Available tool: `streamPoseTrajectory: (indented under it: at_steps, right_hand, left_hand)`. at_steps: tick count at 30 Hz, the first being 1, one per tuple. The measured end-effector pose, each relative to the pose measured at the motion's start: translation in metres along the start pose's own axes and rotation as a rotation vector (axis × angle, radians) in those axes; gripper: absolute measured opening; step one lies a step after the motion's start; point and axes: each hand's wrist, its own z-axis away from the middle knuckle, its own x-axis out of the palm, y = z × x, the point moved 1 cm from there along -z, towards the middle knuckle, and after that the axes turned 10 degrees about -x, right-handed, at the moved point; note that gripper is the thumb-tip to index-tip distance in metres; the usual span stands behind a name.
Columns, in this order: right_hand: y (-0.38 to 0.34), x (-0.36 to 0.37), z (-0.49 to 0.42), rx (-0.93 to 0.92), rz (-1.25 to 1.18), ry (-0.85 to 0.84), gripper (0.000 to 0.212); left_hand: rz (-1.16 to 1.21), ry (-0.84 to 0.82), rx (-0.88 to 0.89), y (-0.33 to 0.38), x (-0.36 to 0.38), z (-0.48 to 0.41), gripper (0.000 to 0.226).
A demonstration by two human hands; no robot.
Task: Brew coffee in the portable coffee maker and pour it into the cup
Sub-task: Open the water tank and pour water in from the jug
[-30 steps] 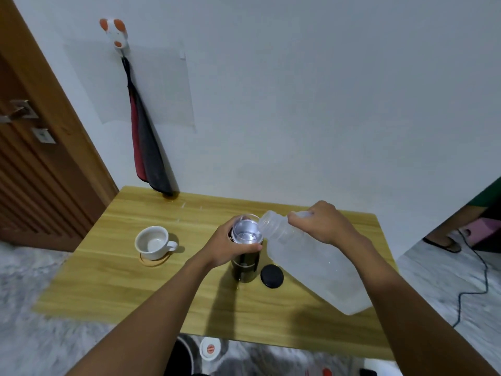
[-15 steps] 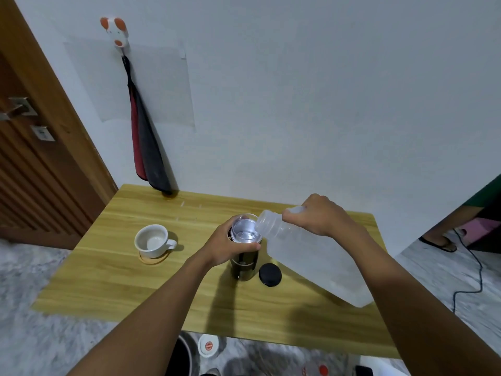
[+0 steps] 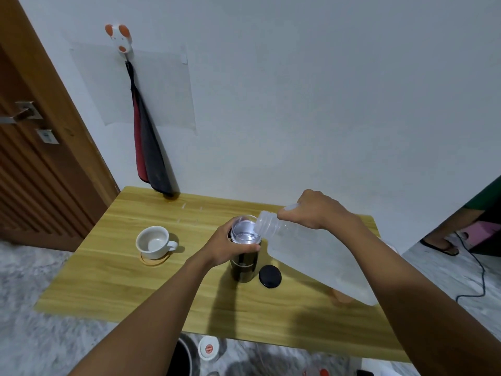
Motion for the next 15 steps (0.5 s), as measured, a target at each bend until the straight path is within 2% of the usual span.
streamPoseTrajectory:
  at_steps: [6, 15]
  right_hand:
    - [-0.0013, -0.0047, -0.0024, -0.012, 0.027, -0.016, 0.062]
    - [-0.0009, -0.0071, -0.0070, -0.050, 0.070, -0.019, 0.056]
  left_hand:
    - [-0.006, -0.009, 0.001, -0.0012, -0.0002, -0.0008, 0.069]
    - [-0.003, -0.006, 0.014, -0.0011, -0.0002, -0.0008, 0.068]
